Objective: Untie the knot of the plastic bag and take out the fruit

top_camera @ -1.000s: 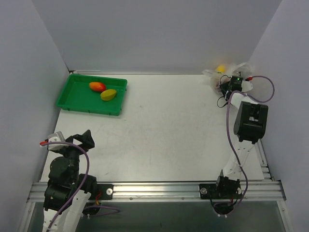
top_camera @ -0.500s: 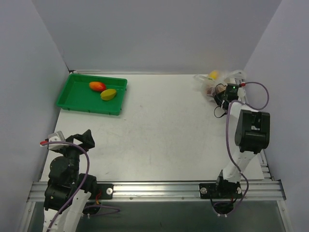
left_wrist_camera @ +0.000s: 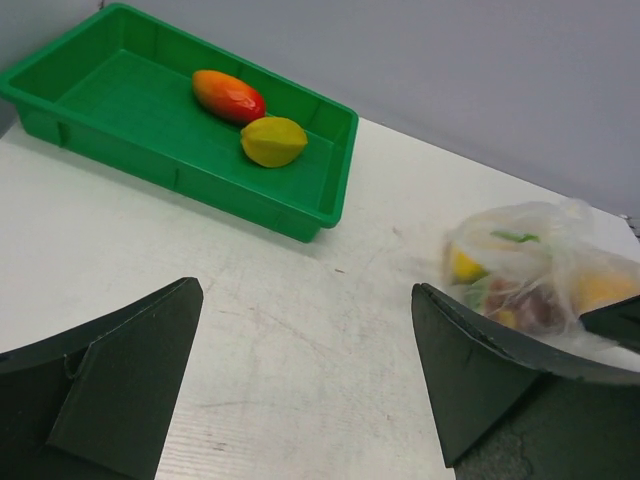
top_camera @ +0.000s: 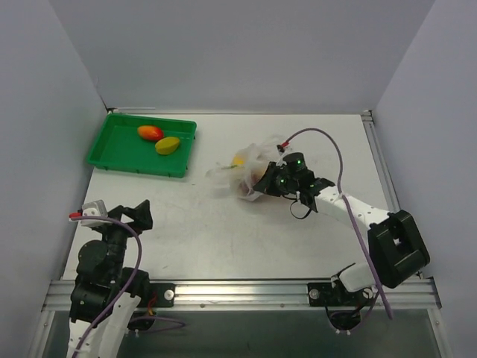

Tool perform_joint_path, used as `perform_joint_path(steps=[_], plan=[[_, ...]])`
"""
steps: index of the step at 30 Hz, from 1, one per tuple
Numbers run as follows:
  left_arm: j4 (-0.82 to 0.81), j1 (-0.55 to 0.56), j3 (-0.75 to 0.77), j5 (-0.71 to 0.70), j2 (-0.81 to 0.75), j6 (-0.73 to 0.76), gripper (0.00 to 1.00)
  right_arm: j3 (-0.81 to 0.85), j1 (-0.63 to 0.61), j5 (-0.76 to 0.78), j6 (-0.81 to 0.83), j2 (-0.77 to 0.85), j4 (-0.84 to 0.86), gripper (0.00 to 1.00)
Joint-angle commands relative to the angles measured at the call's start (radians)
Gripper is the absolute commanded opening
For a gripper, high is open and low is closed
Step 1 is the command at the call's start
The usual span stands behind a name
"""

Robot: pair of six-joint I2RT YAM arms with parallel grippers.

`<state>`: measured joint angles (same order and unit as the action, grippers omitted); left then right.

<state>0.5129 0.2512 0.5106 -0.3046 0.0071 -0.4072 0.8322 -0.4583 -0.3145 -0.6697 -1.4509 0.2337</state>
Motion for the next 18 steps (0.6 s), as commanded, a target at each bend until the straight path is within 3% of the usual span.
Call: perform_joint_path(steps=[1, 7, 11, 14, 15, 18], plan=[[-0.094, -0.006, 0.006, 0.122, 0.04, 0.024, 0.97, -0.031, -0.124, -0.112, 0.113, 0.076, -0.06, 0.0], [-0.134, -0.009, 0.037, 0.366, 0.284, 0.031, 0.97, -0.172, -0.241, -0.011, 0.139, 0.214, -0.076, 0.0], [-0.137, -0.003, 0.065, 0.492, 0.456, -0.056, 0.97, -0.231, -0.269, 0.034, 0.145, 0.283, -0.102, 0.0], [-0.139, 0.042, 0.066, 0.53, 0.528, -0.102, 0.97, -0.246, -0.313, 0.096, 0.163, 0.332, -0.14, 0.16], [-0.137, 0.078, 0.063, 0.527, 0.534, -0.111, 0.97, -0.24, -0.325, 0.107, 0.182, 0.346, -0.157, 0.33], [-0.128, 0.144, 0.048, 0.5, 0.518, -0.18, 0.97, -0.191, -0.383, 0.191, 0.251, 0.409, -0.276, 0.61]])
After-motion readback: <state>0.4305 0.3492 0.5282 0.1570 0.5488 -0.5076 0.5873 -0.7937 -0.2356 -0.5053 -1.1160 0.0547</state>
